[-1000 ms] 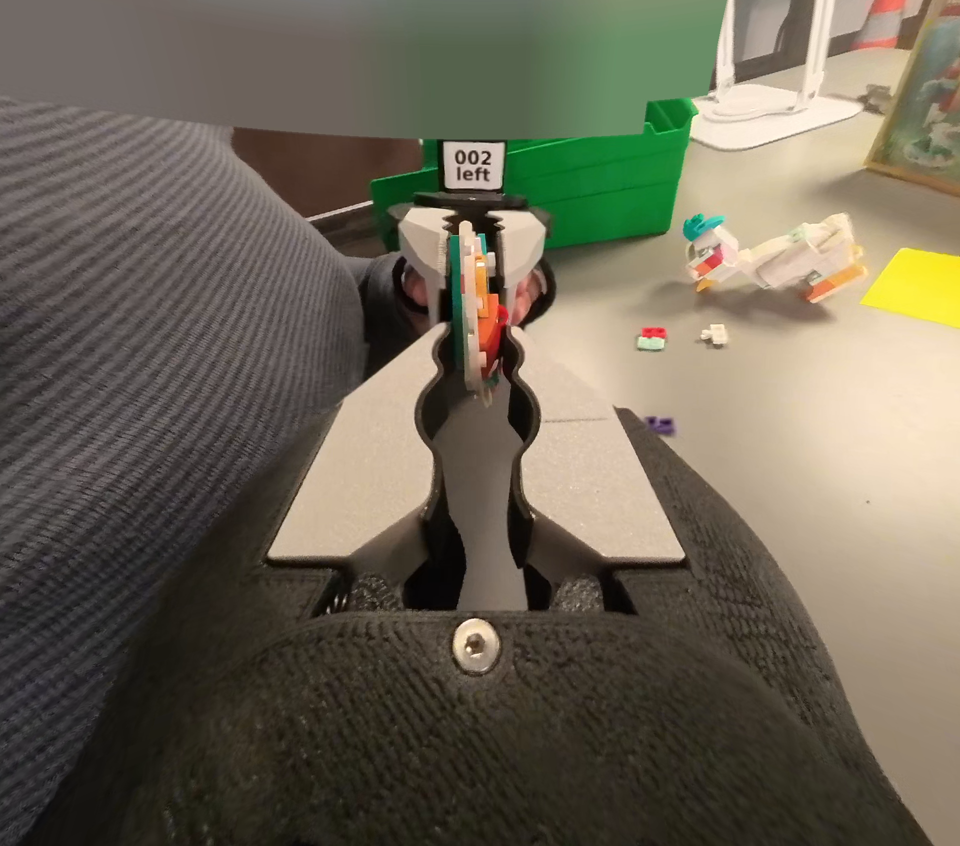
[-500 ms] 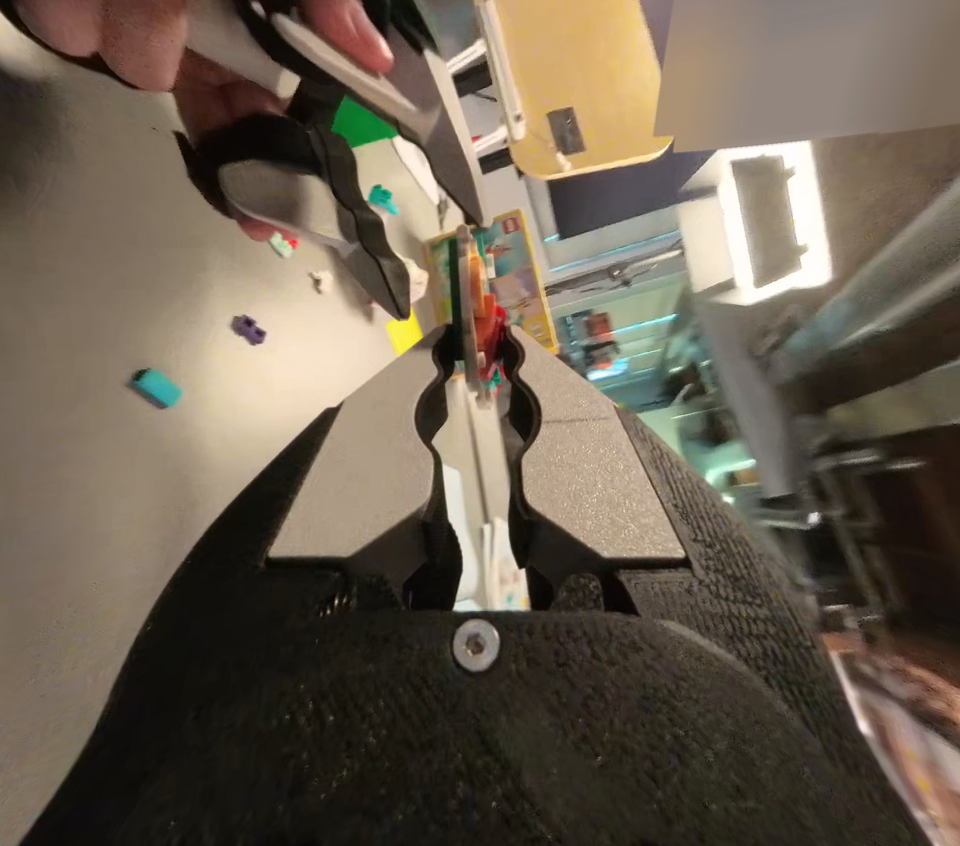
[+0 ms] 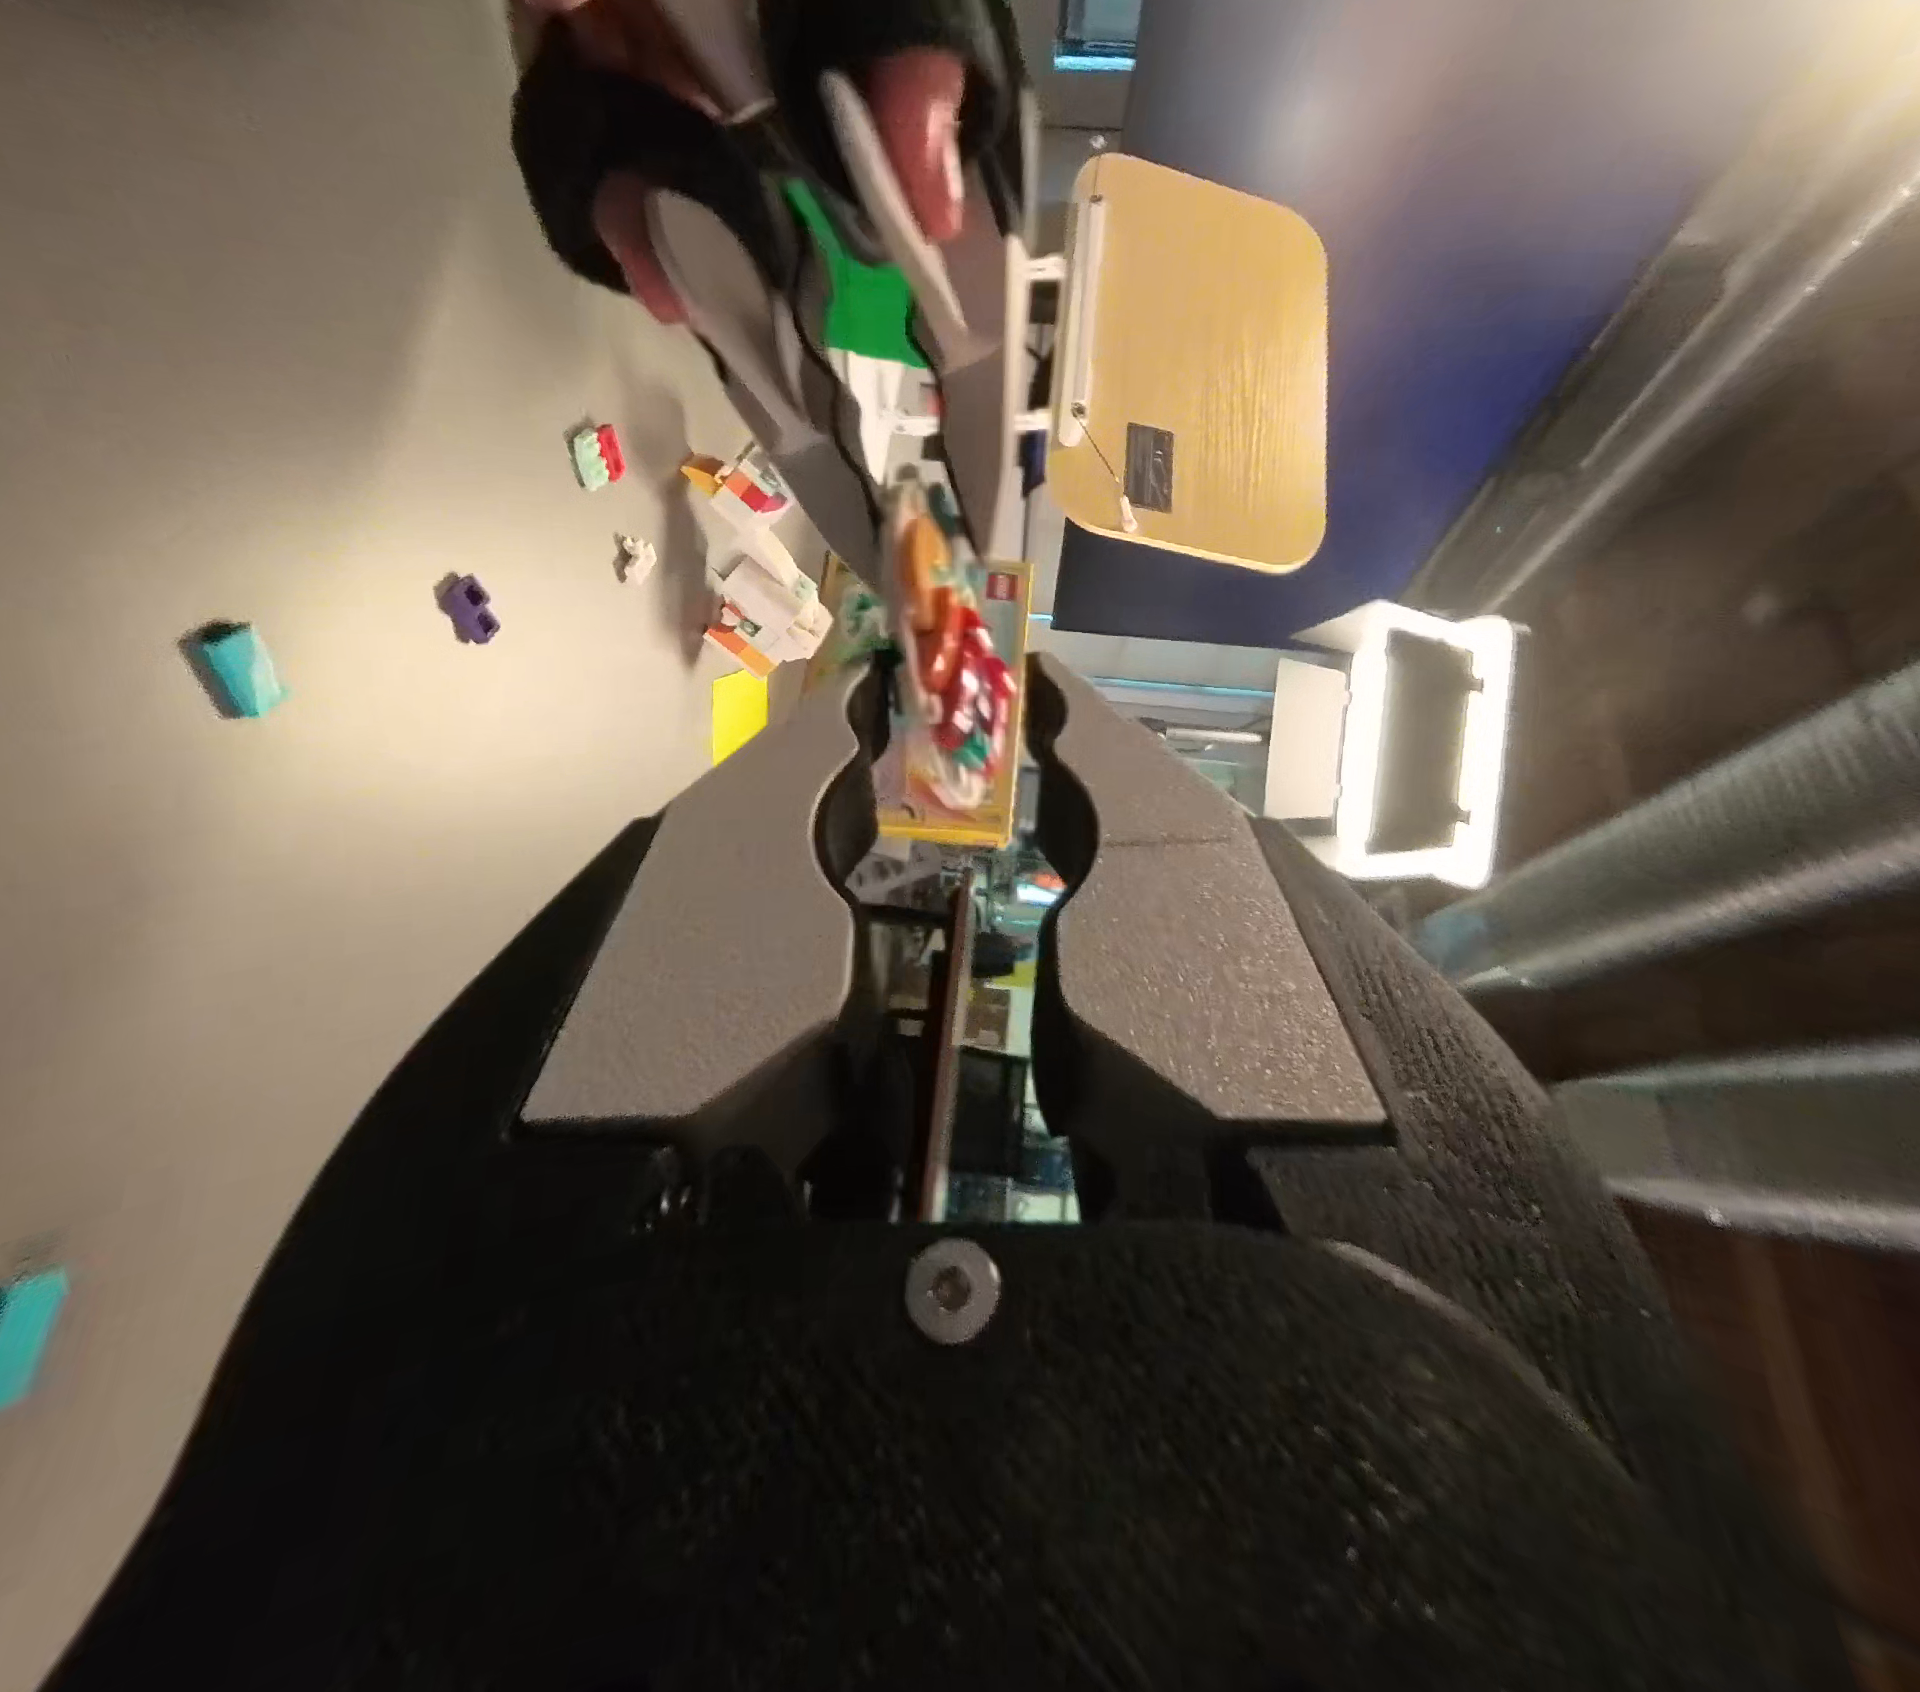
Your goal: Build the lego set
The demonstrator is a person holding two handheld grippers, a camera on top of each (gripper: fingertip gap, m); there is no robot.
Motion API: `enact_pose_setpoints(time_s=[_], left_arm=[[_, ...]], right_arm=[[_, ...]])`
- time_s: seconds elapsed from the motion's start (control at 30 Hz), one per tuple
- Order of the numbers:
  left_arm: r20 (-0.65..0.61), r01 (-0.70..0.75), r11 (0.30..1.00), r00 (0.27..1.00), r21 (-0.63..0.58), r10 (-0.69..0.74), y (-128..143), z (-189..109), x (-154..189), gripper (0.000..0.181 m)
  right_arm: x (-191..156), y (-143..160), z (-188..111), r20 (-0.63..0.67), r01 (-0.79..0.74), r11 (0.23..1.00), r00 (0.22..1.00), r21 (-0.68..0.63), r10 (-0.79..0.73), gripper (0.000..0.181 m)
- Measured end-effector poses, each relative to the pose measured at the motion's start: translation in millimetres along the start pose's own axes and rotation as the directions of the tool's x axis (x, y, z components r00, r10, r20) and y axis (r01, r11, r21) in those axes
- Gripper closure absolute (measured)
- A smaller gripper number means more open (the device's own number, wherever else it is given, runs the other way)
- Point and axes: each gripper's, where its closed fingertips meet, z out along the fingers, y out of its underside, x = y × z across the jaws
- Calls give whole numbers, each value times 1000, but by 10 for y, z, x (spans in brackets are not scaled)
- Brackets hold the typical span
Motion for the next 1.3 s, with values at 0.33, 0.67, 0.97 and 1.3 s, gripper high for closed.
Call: enact_pose_setpoints(time_s=[0.33,0.67,0.97,1.3], left_arm=[[24,-406,900,913,158,407,-155,-239,315,166],[55,-895,445,445,4,894,294,-117,685,165],[-25,-987,-83,-81,-135,996,825,-81,1064,161],[8,-994,29,28,-107,1000,732,-192,1038,153]], right_arm=[[-104,-51,20,181,-999,-51,-48,10,982,119],[515,-469,-102,820,-501,-866,-494,4,290,163],[796,-854,-513,993,-577,-816,-114,-37,36,165],[838,-816,-443,980,-660,-750,-128,29,150,165]])
